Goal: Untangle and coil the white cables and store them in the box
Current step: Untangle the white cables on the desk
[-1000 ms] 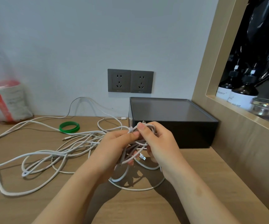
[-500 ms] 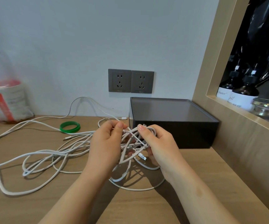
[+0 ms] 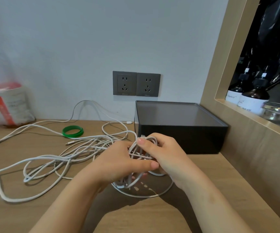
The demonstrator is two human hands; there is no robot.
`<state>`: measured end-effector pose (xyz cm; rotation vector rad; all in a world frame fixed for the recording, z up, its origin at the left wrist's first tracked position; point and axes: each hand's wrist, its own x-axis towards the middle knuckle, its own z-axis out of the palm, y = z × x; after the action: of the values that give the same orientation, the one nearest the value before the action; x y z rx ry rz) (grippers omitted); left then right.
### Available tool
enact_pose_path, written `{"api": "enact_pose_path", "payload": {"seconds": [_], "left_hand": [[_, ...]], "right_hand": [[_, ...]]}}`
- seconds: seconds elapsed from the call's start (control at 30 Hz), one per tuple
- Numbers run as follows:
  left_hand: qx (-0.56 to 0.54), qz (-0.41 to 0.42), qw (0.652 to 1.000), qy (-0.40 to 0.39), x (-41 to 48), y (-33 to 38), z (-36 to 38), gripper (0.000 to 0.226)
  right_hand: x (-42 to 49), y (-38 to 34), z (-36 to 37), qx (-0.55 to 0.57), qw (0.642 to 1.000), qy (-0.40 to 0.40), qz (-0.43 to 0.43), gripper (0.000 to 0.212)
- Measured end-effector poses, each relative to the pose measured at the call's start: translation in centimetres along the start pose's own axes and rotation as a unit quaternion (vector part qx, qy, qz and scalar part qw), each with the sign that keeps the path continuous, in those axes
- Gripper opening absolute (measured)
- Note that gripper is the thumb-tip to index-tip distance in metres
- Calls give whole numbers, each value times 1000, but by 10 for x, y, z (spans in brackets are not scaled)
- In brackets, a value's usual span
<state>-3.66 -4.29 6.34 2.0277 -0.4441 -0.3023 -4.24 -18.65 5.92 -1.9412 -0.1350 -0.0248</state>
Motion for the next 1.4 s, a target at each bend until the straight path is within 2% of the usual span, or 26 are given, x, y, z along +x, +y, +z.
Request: {"api": "enact_pose_path", "payload": {"seconds": [0.1, 0.17, 0.23, 0.37, 0.47, 0.7, 0.8, 1.0, 1.13, 1.27, 1.4], "left_hand": [[-102, -8, 993, 52, 3, -3, 4, 10], [-222, -38, 969, 100, 5, -5, 2, 7], [-305, -58, 943, 122, 8, -8, -1, 11], [-411, -73, 902, 110, 11, -7, -1, 17], [-457, -73, 878, 121, 10, -6, -2, 12], [-398, -69, 904, 142, 10, -8, -2, 12], [-353, -45, 925, 130, 9, -7, -2, 11], [-171, 17, 974, 150, 7, -8, 2, 16], [-85, 42, 981, 170, 10, -13, 5, 15], [-91, 44, 981, 163, 11, -13, 5, 15], [-174, 23, 974, 142, 11, -10, 5, 19]], "right_hand": [[-2, -5, -1, 73, 997, 8, 20, 33], [-2, -8, -5, 122, 991, 29, 43, 36], [-2, -7, -8, 100, 993, 43, 47, 29], [-4, -6, -7, 10, 1000, 12, 2, 20], [-5, -6, -9, 23, 1000, -11, 9, 20], [-8, -8, -9, 15, 1000, -13, -9, 20], [-8, -7, -7, 1, 1000, -9, -25, 19], [-8, 2, -3, -64, 997, -25, -21, 20], [-8, 2, -4, -7, 998, -48, 26, 18], [-9, -1, -4, 86, 991, -61, 80, 17], [-5, -1, -6, 86, 992, -30, 88, 15]]}}
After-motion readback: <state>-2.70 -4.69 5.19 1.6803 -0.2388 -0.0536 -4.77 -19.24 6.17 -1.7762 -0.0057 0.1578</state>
